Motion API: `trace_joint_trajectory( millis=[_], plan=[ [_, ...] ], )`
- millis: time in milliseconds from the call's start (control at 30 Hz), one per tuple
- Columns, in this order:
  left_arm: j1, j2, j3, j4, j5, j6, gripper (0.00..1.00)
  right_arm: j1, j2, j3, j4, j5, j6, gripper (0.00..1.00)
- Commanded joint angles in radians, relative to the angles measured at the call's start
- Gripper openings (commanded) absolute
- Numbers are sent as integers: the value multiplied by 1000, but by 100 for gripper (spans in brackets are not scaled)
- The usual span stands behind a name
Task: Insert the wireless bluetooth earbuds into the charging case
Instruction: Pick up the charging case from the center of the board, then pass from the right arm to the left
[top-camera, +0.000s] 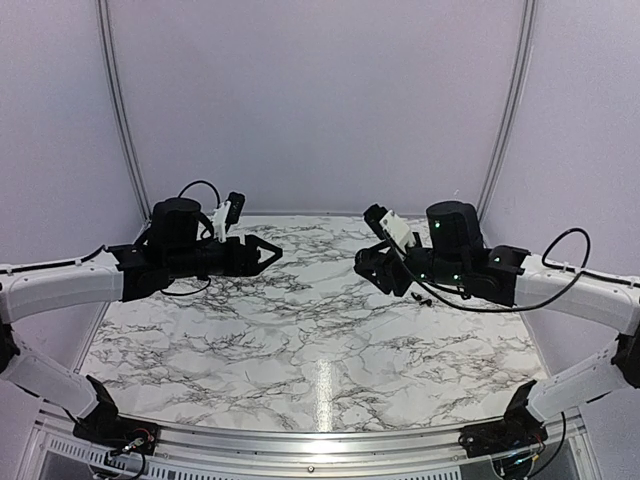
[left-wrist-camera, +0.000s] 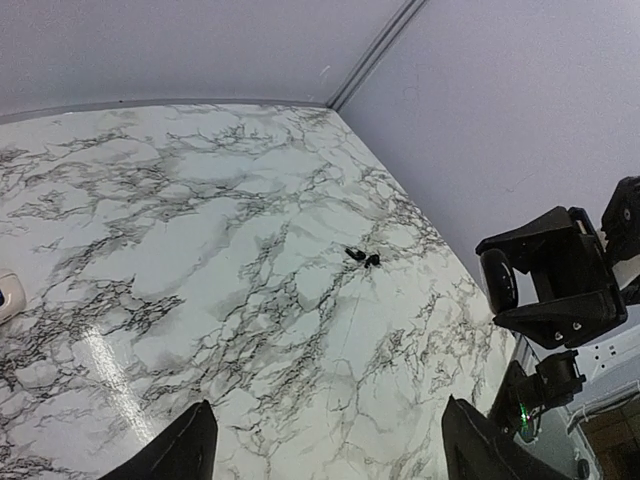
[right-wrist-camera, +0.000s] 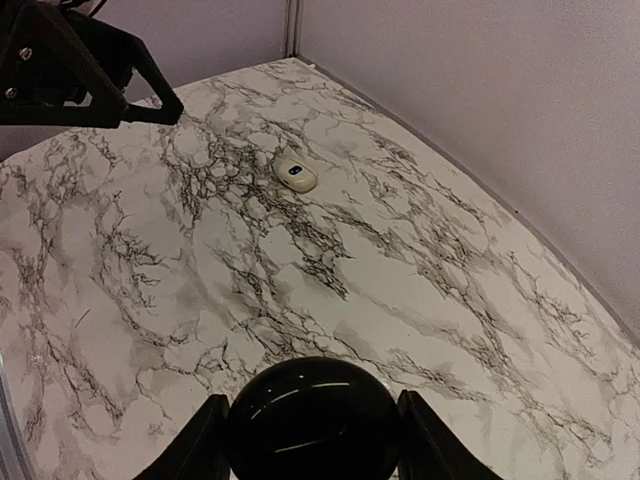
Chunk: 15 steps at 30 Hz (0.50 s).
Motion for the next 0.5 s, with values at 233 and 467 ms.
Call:
trace_joint_trajectory(
  millis=[233,467],
  plan=[
    [-157,40,31,101,-44,-63,79,254,-51,-52,48,214,-102,38],
    [-242,84,59,128,-67,-62,78,349,-44,-54,59,342,-136,38]
  ],
)
